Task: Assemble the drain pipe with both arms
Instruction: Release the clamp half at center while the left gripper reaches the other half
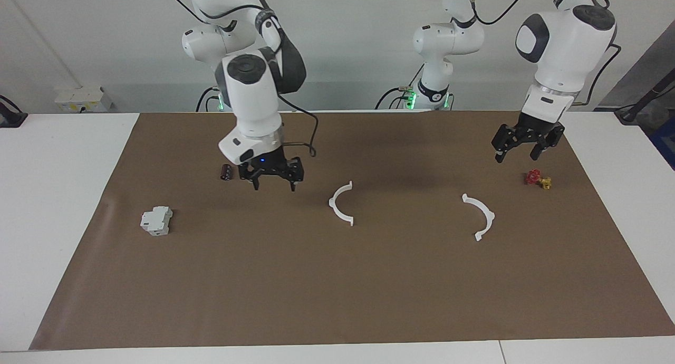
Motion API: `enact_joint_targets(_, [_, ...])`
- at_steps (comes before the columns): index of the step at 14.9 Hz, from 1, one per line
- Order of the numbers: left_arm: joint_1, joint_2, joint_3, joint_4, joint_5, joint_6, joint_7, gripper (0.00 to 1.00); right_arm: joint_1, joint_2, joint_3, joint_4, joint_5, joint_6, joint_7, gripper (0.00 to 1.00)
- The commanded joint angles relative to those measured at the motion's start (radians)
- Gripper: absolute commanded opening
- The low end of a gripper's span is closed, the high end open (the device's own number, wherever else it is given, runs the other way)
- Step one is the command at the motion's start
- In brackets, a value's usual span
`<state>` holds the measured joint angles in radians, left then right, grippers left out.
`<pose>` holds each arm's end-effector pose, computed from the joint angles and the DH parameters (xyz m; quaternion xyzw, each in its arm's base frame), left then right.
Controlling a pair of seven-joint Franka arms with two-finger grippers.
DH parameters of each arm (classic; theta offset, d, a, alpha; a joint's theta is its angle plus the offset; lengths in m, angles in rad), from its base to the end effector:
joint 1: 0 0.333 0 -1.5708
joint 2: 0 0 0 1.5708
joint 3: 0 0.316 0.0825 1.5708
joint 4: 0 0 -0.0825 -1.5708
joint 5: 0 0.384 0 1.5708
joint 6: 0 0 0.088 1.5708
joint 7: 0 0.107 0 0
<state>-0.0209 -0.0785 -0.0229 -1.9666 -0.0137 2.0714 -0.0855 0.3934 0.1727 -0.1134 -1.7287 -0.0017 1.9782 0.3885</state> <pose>0.5535 -0.0253 0.5239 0.9955 0.0234 0.0910 0.0113 0.5961 0.1754 0.4842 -0.9978 0.0527 -0.0402 0.0029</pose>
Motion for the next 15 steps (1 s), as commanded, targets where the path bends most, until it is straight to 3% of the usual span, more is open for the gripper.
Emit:
enact_joint_targets(1, [-0.017, 0.078, 0.003, -0.041, -0.002, 0.131, -0.121, 1.0, -0.102, -0.065, 0.014, -0.009, -0.017, -0.129, -0.089, 1.0])
enact_joint_targets(6, [0.016, 0.143, 0.004, -0.225, -0.002, 0.467, -0.132, 1.0, -0.283, -0.117, 0.014, -0.032, -0.017, -0.309, -0.253, 1.0])
enact_joint_targets(11, [0.013, 0.2, 0.004, -0.23, -0.002, 0.472, -0.132, 1.0, -0.419, -0.153, 0.014, -0.065, -0.017, -0.322, -0.399, 1.0])
enact_joint_targets(15, [-0.002, 0.244, 0.004, -0.229, -0.002, 0.504, -0.151, 1.0, -0.42, -0.217, 0.017, -0.034, -0.017, -0.34, -0.393, 1.0])
